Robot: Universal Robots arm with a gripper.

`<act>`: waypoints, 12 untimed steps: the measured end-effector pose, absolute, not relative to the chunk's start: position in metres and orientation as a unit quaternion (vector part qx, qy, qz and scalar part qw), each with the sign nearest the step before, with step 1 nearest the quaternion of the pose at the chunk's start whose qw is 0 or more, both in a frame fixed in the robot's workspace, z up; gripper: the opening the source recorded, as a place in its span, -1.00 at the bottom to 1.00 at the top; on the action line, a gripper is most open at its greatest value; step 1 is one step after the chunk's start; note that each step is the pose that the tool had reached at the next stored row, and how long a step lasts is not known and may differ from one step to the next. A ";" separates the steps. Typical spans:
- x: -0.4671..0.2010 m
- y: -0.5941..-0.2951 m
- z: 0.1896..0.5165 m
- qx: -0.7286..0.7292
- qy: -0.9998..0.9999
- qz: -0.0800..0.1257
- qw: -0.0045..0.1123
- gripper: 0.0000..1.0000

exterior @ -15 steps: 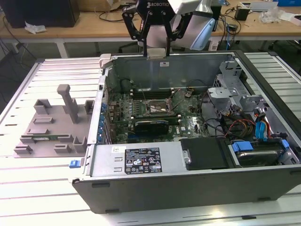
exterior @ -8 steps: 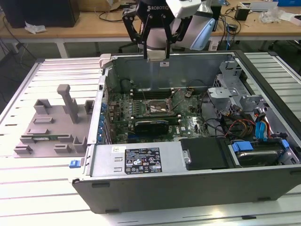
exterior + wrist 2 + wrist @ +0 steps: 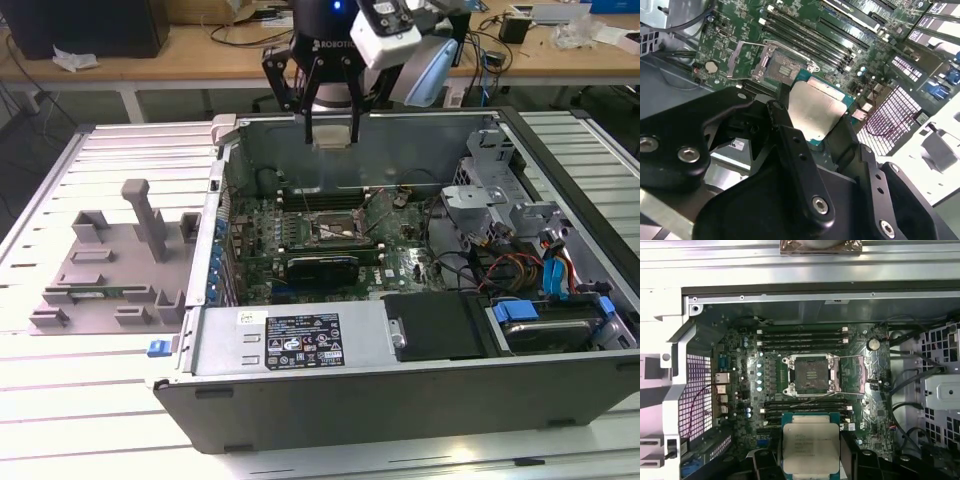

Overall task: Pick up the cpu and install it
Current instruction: 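Pick up the cpu and move it towards the insertion slot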

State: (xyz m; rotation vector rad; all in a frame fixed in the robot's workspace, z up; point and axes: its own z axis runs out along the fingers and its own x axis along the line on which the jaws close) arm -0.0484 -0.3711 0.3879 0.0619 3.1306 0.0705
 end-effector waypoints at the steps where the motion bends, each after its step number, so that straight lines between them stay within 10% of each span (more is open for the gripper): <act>1: -0.048 -0.371 0.386 0.020 1.000 0.022 0.005 0.08; 12: -0.048 -0.371 0.352 0.020 1.000 0.023 0.003 0.08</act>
